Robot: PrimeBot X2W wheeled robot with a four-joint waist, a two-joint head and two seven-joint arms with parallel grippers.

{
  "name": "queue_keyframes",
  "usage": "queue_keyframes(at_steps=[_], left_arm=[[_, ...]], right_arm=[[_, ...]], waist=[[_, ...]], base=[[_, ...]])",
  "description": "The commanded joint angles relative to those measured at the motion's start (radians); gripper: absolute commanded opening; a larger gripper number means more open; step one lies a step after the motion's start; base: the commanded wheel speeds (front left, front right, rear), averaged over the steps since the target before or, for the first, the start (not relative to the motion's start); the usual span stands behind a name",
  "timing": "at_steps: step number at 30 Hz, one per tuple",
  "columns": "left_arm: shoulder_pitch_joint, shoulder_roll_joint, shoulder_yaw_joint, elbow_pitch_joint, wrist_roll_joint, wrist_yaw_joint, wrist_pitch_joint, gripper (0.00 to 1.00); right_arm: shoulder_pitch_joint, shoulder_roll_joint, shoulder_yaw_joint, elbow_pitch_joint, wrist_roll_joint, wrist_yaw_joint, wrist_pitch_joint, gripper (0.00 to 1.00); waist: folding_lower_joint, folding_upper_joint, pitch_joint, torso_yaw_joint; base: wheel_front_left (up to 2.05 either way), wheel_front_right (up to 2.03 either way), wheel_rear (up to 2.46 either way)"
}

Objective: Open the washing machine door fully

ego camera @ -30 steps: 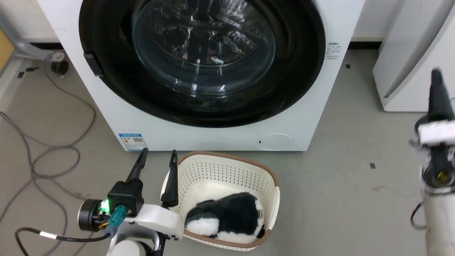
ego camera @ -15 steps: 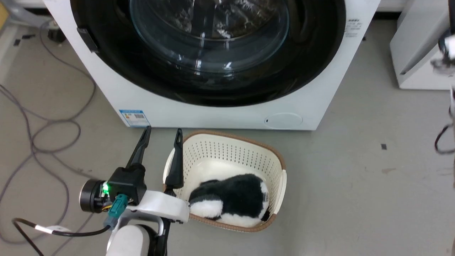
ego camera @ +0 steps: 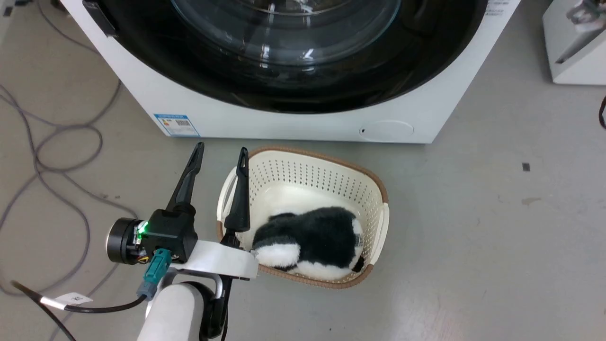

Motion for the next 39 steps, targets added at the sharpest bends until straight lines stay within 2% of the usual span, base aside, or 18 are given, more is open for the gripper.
queue_keyframes(at_steps=[1, 6, 18, 26, 39], left_arm=[[-0.021, 0.001, -0.006, -0.006, -0.009, 0.008, -0.013, 1.00], [-0.040, 0.001, -0.015, -0.009, -0.014, 0.013, -0.023, 1.00], [-0.090, 0.001, -0.047, -0.008, -0.038, 0.029, -0.048, 1.00], [-0.114, 0.001, -0.056, -0.007, -0.041, 0.037, -0.063, 1.00], [-0.096, 0.001, -0.058, 0.014, -0.039, 0.035, -0.063, 1.00]], right_arm=[[-0.053, -0.001, 0.022, 0.030, 0.025, 0.001, 0.036, 0.00], [-0.120, 0.002, 0.071, 0.063, 0.049, 0.001, 0.108, 0.00], [-0.309, 0.004, 0.152, 0.191, 0.098, 0.001, 0.161, 0.00], [-0.386, 0.013, 0.205, 0.235, 0.156, 0.001, 0.276, 0.00], [-0.239, 0.013, 0.255, 0.135, 0.177, 0.001, 0.382, 0.00]], waist=[[-0.0001, 0.0000, 0.018, 0.002], [-0.0001, 0.0000, 0.046, 0.007], [-0.0001, 0.0000, 0.125, 0.026], [-0.0001, 0.0000, 0.152, 0.028], [-0.0001, 0.0000, 0.096, 0.015]], base=[[0.00, 0.00, 0.00], [0.00, 0.00, 0.00], [0.00, 0.00, 0.00], [0.00, 0.00, 0.00], [0.00, 0.00, 0.00]])
